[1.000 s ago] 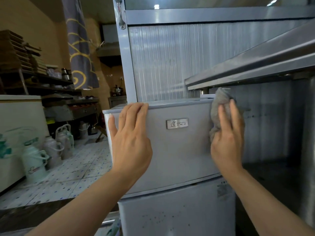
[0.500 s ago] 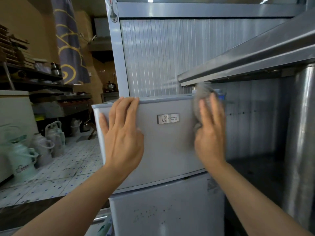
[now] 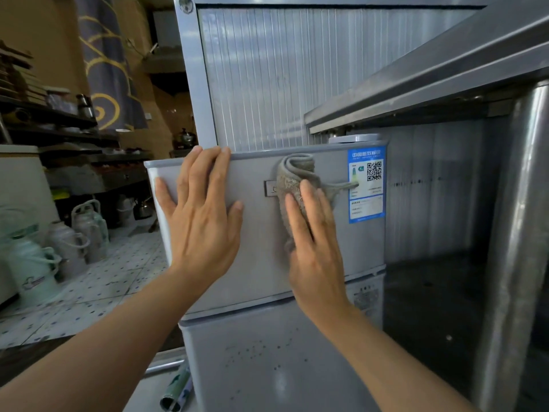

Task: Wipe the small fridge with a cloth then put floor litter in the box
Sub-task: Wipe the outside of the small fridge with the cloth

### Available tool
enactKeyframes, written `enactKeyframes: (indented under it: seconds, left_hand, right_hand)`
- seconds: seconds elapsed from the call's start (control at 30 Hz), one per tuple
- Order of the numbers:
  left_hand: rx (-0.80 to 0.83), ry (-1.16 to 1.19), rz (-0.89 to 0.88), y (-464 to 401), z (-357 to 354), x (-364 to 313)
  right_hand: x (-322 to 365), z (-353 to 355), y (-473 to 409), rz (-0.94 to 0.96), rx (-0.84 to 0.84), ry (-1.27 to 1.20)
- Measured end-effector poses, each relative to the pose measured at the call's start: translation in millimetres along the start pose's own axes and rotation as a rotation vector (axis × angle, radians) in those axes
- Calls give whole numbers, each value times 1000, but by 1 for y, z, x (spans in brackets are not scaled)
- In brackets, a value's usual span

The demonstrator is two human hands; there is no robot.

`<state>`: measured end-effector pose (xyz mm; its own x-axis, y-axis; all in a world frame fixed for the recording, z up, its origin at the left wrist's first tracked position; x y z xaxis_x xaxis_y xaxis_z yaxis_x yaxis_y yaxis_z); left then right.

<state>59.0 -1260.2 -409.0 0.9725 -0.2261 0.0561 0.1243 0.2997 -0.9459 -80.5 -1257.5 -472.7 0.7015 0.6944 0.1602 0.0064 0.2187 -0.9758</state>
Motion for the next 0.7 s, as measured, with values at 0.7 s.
enactKeyframes:
  seconds: [0.7]
  left_hand:
    - [219,-145,-90,60,-20,-8]
  right_hand:
    - [-98,45,48,-330,-141,54]
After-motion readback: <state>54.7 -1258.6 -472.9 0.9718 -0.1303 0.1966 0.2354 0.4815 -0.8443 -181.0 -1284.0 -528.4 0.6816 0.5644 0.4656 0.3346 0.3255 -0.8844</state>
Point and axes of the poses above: each hand's wrist, its own y-axis away from the middle knuckle, its own z-axis out of the back of the hand, x = y × z, the point moved 7 cm from there along -y, towards the middle knuckle, and after that the axes turned 15 degrees about -y, right-handed, at the moved point
